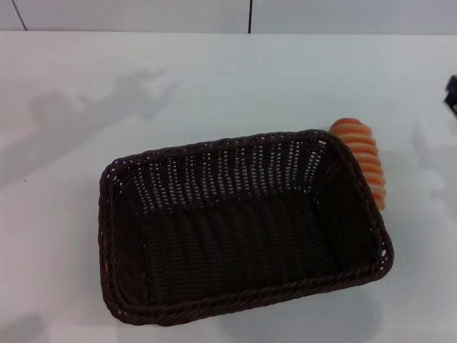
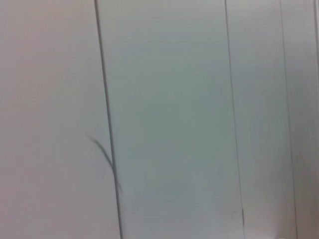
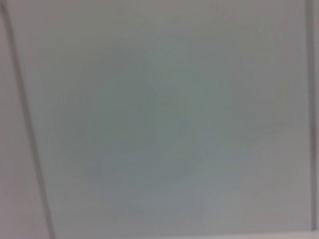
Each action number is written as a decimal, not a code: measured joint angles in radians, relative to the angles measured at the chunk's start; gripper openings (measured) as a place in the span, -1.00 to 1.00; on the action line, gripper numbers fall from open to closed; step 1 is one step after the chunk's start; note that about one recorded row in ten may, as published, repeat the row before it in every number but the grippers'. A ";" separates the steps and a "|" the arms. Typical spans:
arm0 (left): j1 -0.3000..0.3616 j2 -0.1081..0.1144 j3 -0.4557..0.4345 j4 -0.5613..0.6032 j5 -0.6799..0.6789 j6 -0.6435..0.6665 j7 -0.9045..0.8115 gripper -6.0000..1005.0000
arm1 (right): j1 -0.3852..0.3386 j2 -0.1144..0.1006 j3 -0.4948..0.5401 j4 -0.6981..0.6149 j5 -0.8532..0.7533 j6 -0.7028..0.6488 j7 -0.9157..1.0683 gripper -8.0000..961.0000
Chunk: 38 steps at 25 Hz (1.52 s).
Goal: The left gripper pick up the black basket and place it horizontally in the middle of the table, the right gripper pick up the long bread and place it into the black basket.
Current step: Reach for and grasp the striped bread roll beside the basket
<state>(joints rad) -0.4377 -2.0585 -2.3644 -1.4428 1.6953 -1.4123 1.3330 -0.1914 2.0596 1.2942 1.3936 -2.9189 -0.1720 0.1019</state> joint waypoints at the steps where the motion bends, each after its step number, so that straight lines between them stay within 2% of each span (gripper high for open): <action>1: 0.000 0.000 -0.001 0.000 0.000 0.001 0.000 -0.25 | 0.003 -0.004 -0.012 0.006 0.000 0.022 0.000 0.34; 9: 0.017 0.003 -0.007 -0.019 -0.001 0.016 0.002 -0.25 | 0.012 -0.018 -0.071 0.041 0.000 0.154 -0.010 0.32; 12: 0.027 0.003 -0.012 -0.040 -0.002 0.017 0.000 -0.25 | 0.016 -0.019 -0.072 0.047 0.000 0.177 -0.030 0.32; 14: 0.036 0.002 -0.014 -0.056 -0.002 0.015 -0.001 -0.25 | 0.027 -0.012 -0.075 0.051 0.000 0.216 -0.069 0.31; 18: 0.049 0.001 -0.014 -0.066 -0.004 0.013 -0.005 -0.25 | 0.042 -0.007 -0.084 0.047 0.002 0.237 -0.087 0.31; 23: 0.058 0.000 -0.015 -0.073 -0.006 0.007 -0.009 -0.25 | 0.068 -0.012 -0.106 0.040 0.004 0.259 -0.091 0.30; 38: 0.067 0.000 -0.015 -0.092 -0.010 0.013 -0.019 -0.25 | 0.084 -0.012 -0.113 0.059 0.010 0.300 -0.090 0.27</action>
<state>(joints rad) -0.3712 -2.0586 -2.3792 -1.5348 1.6856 -1.3991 1.3138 -0.1072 2.0477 1.1815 1.4526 -2.9087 0.1279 0.0114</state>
